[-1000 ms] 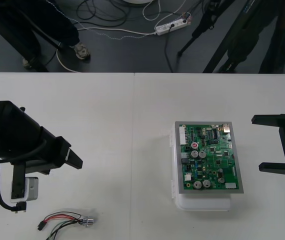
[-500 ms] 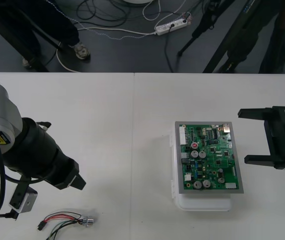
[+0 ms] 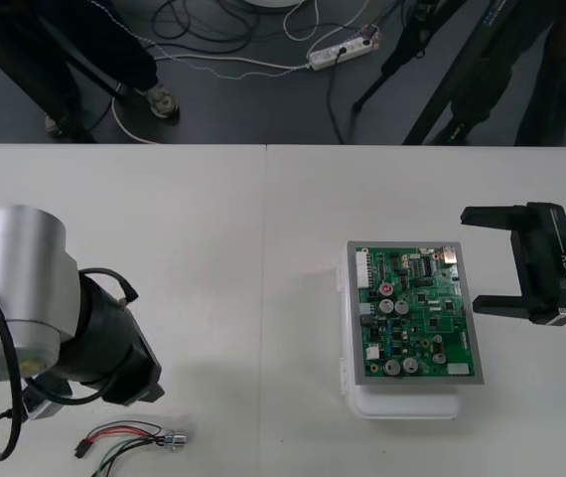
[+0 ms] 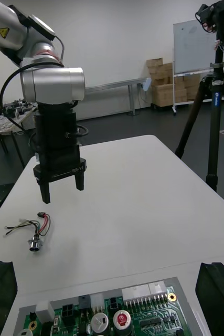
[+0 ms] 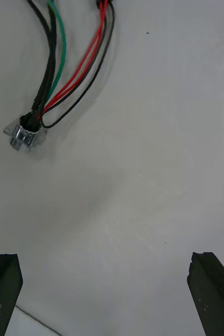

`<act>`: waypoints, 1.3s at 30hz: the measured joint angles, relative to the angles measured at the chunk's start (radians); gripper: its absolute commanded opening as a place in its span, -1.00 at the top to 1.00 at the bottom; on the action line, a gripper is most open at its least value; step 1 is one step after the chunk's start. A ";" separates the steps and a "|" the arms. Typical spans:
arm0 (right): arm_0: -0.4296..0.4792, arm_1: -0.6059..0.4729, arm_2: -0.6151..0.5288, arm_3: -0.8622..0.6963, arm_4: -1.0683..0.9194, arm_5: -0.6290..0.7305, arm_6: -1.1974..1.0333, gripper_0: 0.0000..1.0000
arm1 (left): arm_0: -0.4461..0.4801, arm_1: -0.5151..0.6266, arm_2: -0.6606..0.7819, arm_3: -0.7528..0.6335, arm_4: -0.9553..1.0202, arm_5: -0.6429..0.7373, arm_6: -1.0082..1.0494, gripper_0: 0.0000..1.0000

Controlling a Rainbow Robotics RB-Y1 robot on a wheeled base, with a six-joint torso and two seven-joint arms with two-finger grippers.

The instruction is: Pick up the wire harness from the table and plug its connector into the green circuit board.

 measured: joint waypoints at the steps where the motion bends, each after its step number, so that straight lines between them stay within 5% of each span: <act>1: -0.002 0.000 0.005 0.000 0.000 0.000 0.000 -1.00 | -0.015 -0.001 -0.033 -0.017 -0.041 0.005 0.000 -0.86; 22: -0.019 -0.012 0.141 0.001 -0.050 0.000 0.000 -1.00 | -0.209 -0.130 -0.508 -0.093 -0.417 0.030 0.000 -0.86; 39: -0.020 0.038 0.123 0.001 -0.038 0.000 0.006 -1.00 | -0.230 -0.315 -0.587 0.056 -0.422 0.031 0.000 -0.85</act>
